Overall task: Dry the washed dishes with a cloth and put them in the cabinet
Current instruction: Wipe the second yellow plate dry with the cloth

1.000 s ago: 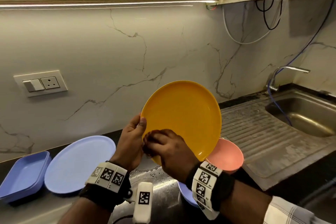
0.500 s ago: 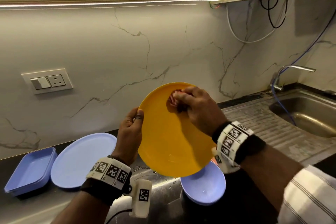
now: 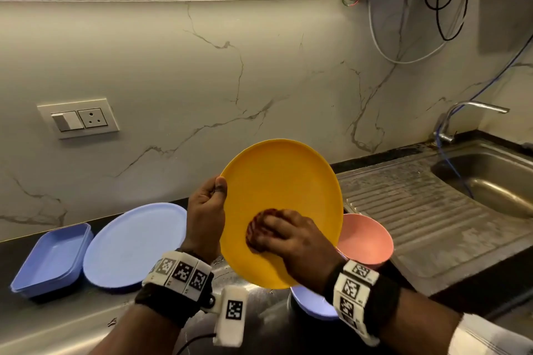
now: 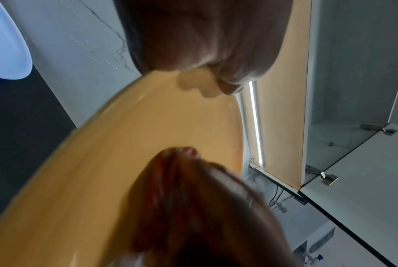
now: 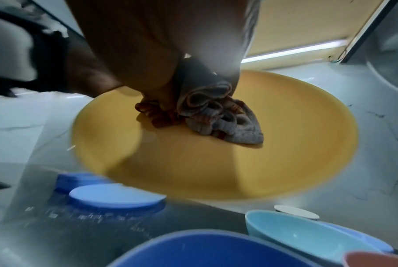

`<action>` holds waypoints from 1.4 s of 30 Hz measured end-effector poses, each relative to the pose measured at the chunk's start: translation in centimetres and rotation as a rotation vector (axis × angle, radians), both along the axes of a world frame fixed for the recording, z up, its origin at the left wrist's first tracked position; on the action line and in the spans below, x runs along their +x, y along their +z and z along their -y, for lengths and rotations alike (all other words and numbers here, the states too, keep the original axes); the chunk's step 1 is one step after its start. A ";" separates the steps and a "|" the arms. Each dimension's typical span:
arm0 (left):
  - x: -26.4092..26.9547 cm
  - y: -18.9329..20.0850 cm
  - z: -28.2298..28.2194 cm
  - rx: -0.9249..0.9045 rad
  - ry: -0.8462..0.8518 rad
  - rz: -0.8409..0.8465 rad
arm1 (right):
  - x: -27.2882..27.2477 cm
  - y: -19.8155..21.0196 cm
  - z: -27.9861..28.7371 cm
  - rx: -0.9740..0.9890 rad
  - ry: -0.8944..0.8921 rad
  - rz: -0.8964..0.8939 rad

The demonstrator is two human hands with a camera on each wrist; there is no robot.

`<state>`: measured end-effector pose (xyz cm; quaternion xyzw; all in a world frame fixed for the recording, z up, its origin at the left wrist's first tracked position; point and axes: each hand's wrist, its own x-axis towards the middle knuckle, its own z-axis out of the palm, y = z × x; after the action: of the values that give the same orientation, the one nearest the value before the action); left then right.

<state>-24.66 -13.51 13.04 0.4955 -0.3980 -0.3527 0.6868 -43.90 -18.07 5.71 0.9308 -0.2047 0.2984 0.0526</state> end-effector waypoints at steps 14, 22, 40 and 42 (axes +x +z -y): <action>1.8 1.0 0.6 0.008 -0.046 0.109 | -3.4 10.1 6.0 -0.103 -0.057 0.179; 0.8 2.2 -0.4 -0.069 -0.069 0.085 | -3.5 7.9 8.8 -0.165 -0.180 0.040; 0.3 1.5 0.3 -0.048 0.058 -0.025 | -1.1 -4.0 -3.2 0.304 -0.112 0.078; 0.0 1.4 0.6 -0.064 0.065 -0.019 | -0.1 -2.9 -3.6 0.370 -0.040 0.074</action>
<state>-24.63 -14.09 14.45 0.4825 -0.3861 -0.3221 0.7172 -43.96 -14.43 2.78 0.9088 -0.2761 0.2885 -0.1211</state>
